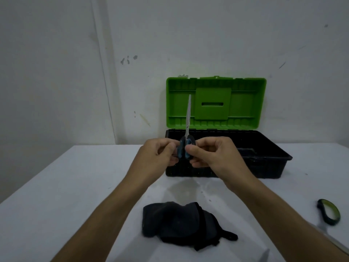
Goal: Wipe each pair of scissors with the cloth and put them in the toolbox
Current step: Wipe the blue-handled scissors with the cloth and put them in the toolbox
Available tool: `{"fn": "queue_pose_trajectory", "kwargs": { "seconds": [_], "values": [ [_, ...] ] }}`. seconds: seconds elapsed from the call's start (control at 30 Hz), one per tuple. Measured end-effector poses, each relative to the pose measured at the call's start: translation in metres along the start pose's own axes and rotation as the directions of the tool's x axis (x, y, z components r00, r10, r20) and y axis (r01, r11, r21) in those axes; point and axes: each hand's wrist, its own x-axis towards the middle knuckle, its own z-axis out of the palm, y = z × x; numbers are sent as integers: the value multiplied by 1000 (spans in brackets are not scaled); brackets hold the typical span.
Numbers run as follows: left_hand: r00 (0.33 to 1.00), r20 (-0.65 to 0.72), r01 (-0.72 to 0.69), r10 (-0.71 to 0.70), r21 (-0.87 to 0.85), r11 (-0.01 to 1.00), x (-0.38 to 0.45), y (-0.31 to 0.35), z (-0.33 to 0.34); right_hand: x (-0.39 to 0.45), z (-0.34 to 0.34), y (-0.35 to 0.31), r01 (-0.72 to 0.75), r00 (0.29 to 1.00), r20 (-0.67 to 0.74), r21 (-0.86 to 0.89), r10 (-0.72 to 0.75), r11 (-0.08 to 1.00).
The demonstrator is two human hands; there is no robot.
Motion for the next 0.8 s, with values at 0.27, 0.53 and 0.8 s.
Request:
{"fn": "queue_pose_trajectory", "kwargs": {
  "seconds": [0.27, 0.53, 0.8],
  "values": [
    [940, 320, 214, -122, -269, 939, 0, -2, 18, 3, -13, 1, 174, 977, -10, -526, -211, 832],
    [980, 144, 165, -136, -218, 962, 29, -20, 14, 61, -29, 10, 51, 987, -29, -877, -159, 477],
    [999, -12, -36, 37, 56, 998, 41, -44, 9, 134, -38, 48, 57, 951, 125, -969, 282, 240]
  ]
}}
